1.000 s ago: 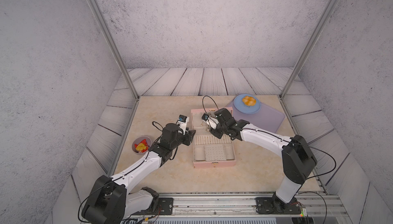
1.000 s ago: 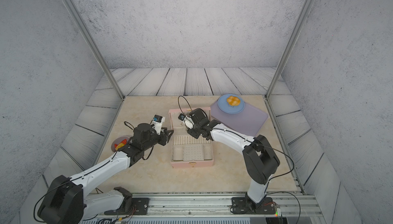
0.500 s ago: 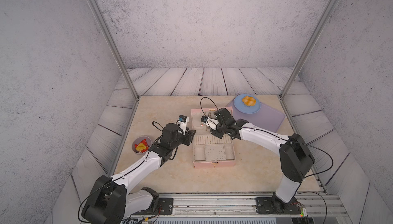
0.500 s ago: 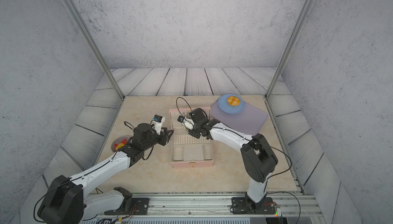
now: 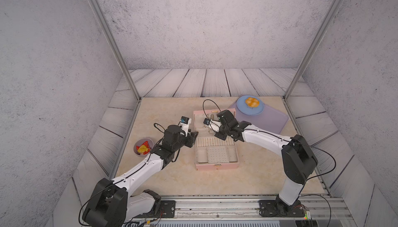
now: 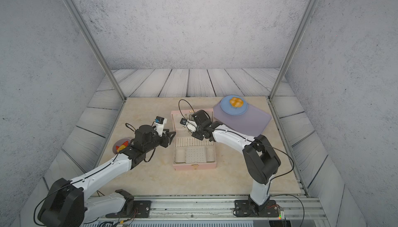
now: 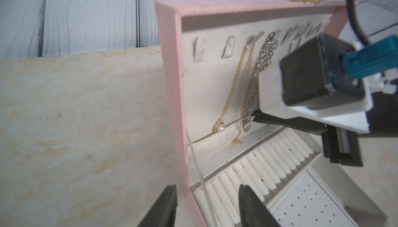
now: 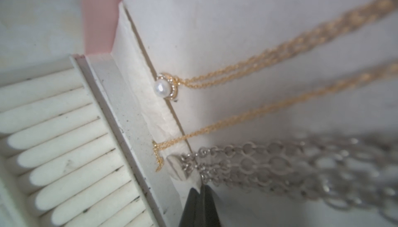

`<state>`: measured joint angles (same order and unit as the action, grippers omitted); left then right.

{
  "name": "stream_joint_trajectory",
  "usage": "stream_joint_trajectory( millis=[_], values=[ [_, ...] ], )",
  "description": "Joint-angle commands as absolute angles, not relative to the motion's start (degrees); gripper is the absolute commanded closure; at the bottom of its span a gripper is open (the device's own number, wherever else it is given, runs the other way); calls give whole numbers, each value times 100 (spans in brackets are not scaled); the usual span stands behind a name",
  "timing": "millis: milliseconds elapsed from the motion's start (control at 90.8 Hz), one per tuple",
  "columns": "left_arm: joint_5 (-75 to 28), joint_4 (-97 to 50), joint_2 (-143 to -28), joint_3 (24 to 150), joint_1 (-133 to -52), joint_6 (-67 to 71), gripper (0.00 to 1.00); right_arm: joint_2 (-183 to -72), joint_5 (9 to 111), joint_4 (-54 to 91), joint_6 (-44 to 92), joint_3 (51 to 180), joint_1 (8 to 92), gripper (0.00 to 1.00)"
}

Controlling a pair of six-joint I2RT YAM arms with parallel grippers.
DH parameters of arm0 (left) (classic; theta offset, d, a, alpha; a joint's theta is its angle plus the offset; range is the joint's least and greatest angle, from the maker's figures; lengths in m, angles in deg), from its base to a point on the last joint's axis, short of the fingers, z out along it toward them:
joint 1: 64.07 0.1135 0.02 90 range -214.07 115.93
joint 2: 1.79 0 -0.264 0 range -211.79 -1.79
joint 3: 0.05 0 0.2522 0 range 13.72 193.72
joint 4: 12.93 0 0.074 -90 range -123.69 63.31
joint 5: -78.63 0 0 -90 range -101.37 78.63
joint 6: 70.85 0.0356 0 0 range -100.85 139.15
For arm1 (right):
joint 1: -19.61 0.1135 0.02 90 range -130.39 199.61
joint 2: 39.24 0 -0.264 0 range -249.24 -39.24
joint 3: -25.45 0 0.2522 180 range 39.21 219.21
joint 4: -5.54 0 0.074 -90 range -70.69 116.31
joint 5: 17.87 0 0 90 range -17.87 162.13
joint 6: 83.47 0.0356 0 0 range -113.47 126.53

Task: Put jewelry chain into jewelry box
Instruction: Open the storage slot of the jewelry box.

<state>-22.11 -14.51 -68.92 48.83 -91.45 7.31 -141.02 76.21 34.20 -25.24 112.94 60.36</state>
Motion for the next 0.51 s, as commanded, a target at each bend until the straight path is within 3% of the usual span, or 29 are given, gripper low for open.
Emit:
stream_joint_trajectory(
  millis=[0, 231, 495],
  values=[
    [-2262, -1507, -6734, 4992, -9105, 576, 48, -14071, 7648, 3388, -2538, 11180, 5980, 100],
    [-2436, -1797, -6641, 5157, -9103, 100, 49, -13701, 7434, 3355, -2442, 10923, 5976, 100],
    [-2182, -1975, -6808, 5347, -9409, -567, 57, -13482, 7349, 3293, -2371, 10723, 5978, 100]
  ],
)
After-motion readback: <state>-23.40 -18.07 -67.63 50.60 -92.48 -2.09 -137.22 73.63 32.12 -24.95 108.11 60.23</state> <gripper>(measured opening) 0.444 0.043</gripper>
